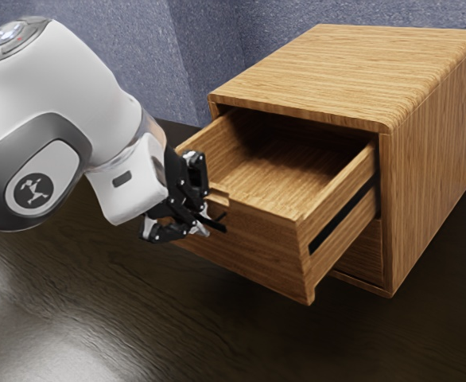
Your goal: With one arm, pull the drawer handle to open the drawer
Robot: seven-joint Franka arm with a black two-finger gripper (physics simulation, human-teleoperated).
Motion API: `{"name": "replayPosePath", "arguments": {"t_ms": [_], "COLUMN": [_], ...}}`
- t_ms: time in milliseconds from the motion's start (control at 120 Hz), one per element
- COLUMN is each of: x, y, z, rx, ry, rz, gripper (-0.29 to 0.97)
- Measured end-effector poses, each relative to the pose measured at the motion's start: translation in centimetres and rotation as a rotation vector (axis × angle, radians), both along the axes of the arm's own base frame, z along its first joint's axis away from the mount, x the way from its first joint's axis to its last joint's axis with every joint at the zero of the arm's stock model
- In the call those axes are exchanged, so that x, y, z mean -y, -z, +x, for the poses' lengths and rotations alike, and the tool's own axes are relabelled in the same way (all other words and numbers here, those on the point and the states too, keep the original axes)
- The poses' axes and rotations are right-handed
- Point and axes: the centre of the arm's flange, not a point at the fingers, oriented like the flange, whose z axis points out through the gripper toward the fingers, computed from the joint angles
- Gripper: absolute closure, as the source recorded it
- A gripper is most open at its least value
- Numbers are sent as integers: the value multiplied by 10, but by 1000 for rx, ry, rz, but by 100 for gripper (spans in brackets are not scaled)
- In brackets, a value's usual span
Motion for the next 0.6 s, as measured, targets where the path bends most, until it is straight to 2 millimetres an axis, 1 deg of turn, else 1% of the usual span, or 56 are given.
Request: {"name": "replayPosePath", "arguments": {"t_ms": [150, 283, 350, 475, 517, 550, 600], "x": [0, 1, 1, -20, -25, -35, -61], "y": [-3, -21, -35, -65, -80, -87, -90], "z": [-13, -32, -45, -61, -67, -72, -79], "rx": [9, 40, 54, 35, 26, 5, -50], "ry": [-5, -9, -12, -49, -59, -77, -120], "rz": [4, 9, 13, -2, 4, 6, -4], "gripper": [78, 78, 65, 38, 31, 27, 21]}}
